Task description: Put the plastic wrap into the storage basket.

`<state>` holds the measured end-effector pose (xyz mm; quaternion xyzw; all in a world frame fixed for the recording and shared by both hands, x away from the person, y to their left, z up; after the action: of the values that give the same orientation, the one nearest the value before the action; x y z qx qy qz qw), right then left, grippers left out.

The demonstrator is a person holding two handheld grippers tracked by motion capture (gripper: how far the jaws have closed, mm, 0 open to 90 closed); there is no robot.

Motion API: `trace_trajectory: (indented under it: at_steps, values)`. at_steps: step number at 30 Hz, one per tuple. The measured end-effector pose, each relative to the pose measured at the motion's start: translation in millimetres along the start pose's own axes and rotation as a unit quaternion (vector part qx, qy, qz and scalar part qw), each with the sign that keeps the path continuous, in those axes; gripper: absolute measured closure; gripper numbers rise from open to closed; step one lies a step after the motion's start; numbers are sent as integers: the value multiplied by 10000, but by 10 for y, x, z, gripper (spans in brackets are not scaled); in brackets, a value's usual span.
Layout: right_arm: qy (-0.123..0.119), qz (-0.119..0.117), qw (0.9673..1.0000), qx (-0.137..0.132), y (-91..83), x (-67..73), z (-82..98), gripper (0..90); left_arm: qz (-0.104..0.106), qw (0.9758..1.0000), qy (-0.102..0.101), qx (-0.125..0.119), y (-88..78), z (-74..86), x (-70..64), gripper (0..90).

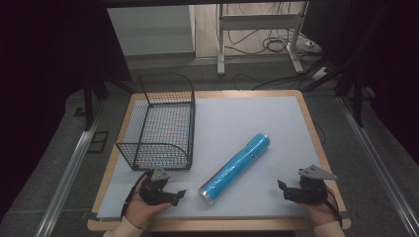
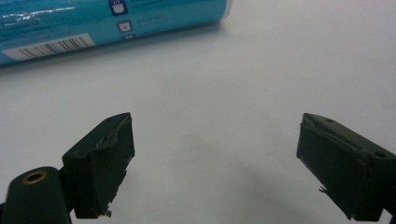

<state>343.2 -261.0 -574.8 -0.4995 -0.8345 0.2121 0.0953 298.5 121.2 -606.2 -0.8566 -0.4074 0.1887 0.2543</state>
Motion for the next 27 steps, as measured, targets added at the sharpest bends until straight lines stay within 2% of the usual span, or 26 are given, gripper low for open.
trace_trajectory:
  at_steps: [14, 21, 25, 27]
  values:
    - [-33, -16, 10000, -13, 2, 1, -13, 115, -33, 10000, -7, -37, 1, -27, 14, 169]
    - [97, -81, 9999, -97, -1, 12, -26, 117, -104, 9999, -101, -7, 37, -43, 10, 170]
    - [83, -149, 9998, -35, -2, 21, -8, 117, -115, 9999, 87, 0, 31, -83, -37, 170]
    - [37, -149, 9999, -73, -6, 28, -51, 117, -138, 9999, 104, 13, 5, -79, -69, 170]
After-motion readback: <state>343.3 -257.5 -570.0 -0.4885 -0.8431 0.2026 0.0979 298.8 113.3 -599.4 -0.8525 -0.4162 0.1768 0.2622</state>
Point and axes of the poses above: each handheld gripper's, and its own axes: y roughly forward along the jaws, z roughly out of its underside, x roughly to its left, the point moved 10 cm from there along y, roughly forward along the jaws, and after that the axes turned 12 degrees about -x, right-handed, at the moved point
